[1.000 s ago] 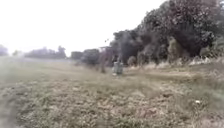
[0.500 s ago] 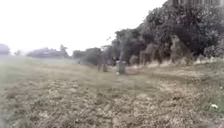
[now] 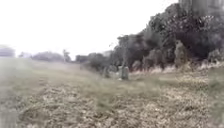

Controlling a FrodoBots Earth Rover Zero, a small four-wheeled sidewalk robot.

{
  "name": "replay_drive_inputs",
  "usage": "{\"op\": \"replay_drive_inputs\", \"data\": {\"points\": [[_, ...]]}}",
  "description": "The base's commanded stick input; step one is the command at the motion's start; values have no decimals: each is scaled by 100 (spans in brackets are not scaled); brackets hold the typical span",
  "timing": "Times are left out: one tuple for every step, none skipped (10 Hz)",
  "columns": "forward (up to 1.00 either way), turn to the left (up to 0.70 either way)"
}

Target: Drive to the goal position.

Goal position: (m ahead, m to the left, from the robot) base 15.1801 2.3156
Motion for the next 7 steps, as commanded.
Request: {"op": "replay_drive_inputs", "data": {"points": [[70,3],[70,2],[70,2],[70,3],[70,4],[70,5],[70,4]]}}
